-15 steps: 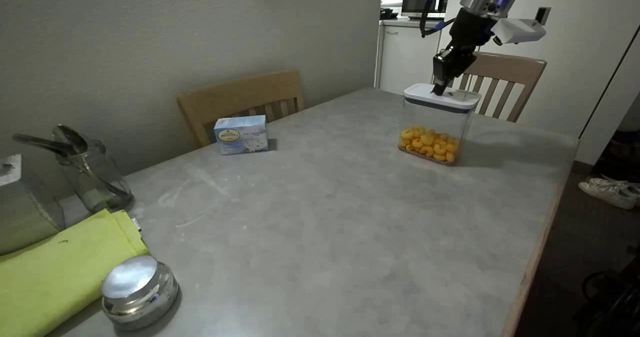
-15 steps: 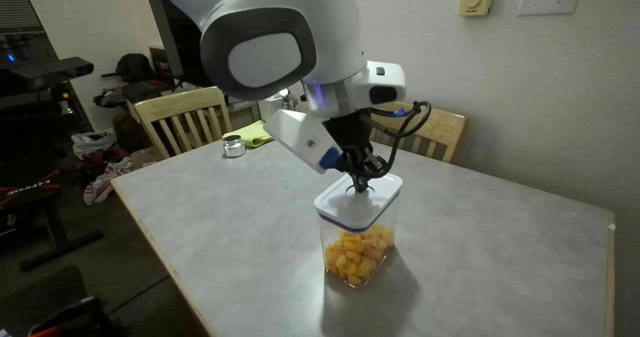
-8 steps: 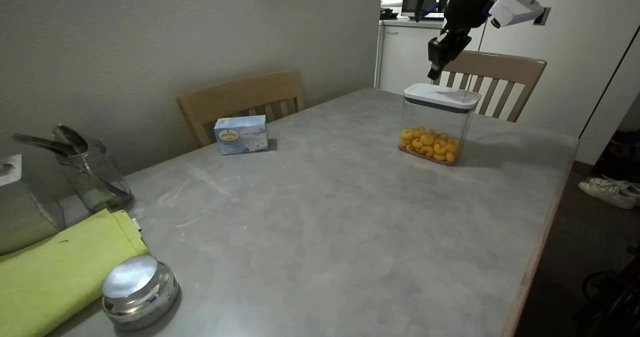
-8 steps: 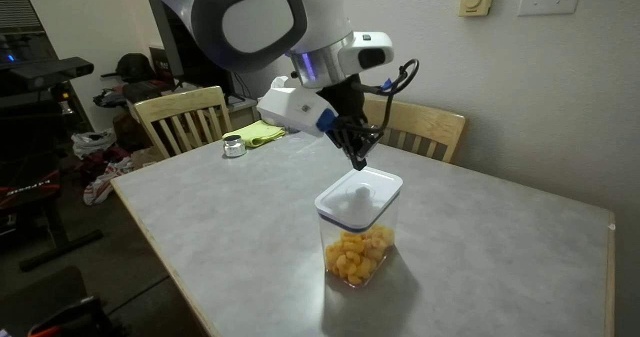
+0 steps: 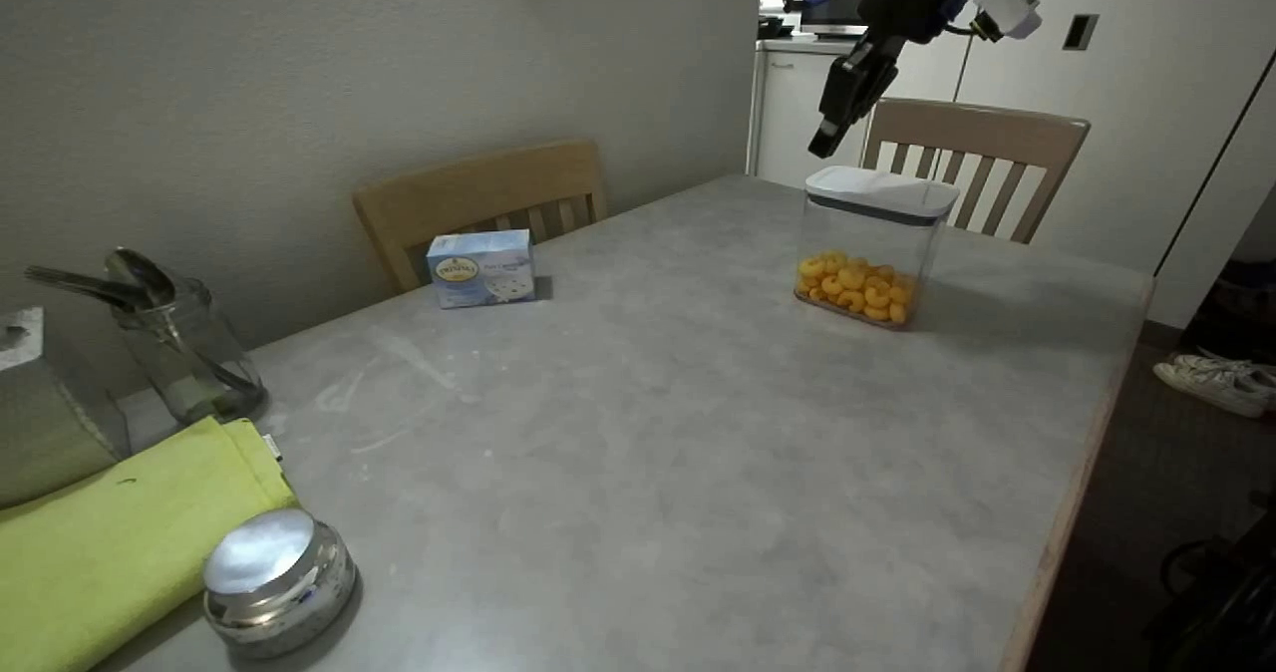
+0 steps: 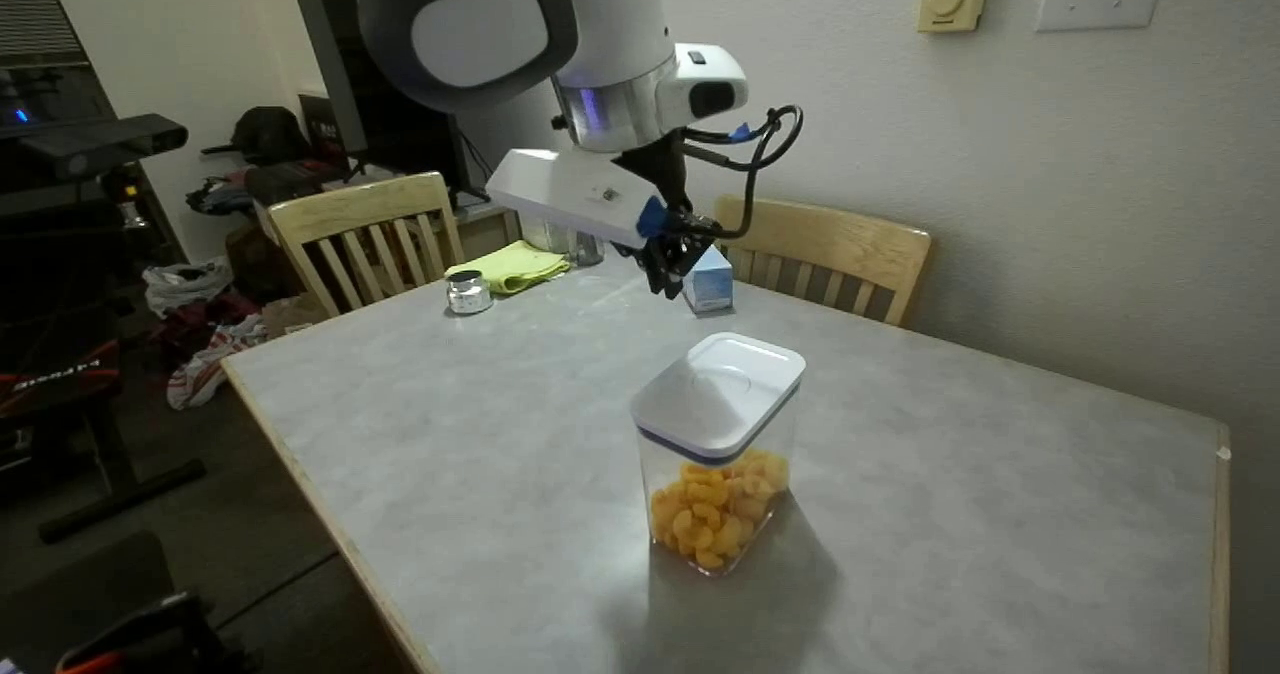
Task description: Pick up the lid and place it on the container then press the button on the lid
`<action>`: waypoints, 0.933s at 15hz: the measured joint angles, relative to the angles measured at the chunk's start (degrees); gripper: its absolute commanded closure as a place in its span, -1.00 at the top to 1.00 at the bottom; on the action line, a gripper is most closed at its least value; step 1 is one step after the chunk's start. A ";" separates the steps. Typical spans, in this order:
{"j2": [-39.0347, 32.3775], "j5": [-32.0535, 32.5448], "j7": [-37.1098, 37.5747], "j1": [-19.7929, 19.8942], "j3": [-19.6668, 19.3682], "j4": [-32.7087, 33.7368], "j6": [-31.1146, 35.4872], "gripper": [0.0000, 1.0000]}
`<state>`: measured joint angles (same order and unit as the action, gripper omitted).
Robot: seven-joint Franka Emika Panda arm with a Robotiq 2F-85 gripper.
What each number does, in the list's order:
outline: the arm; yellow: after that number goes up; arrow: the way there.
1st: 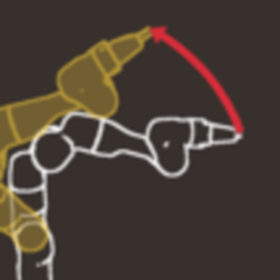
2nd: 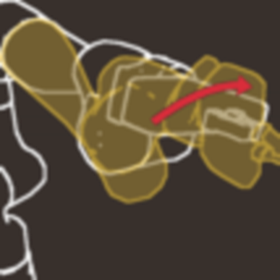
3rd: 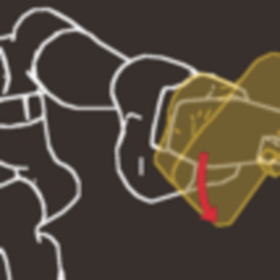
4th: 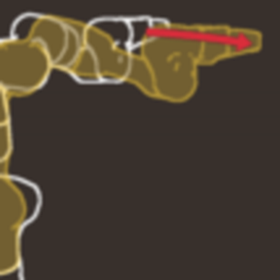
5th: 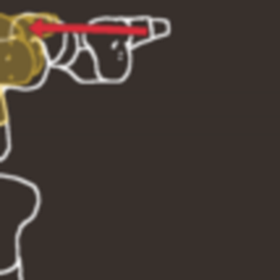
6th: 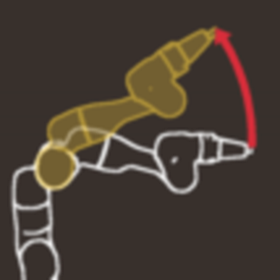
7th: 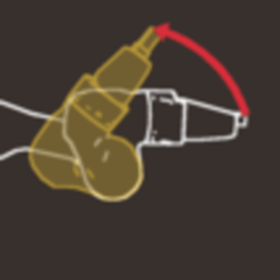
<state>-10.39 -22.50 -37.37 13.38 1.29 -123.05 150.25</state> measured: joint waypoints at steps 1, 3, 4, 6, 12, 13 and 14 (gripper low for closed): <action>0.04 0.00 -0.54 -0.01 0.00 0.28 -1.31 0.11; 0.07 0.21 -0.81 -0.03 -0.13 0.95 -3.96 0.39; 0.09 0.56 -0.80 -0.10 -0.26 1.26 -5.15 0.50; 0.17 1.59 -0.44 -0.32 -0.67 1.75 -7.29 0.79; 0.23 7.06 3.24 -1.14 -1.53 3.46 -13.24 1.00; 0.23 7.49 3.74 -1.30 -1.54 3.73 -14.19 1.00; 0.23 7.96 4.37 -1.51 -1.56 4.00 -15.21 1.00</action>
<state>-10.16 -14.54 -33.00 11.87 -0.27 -119.05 135.04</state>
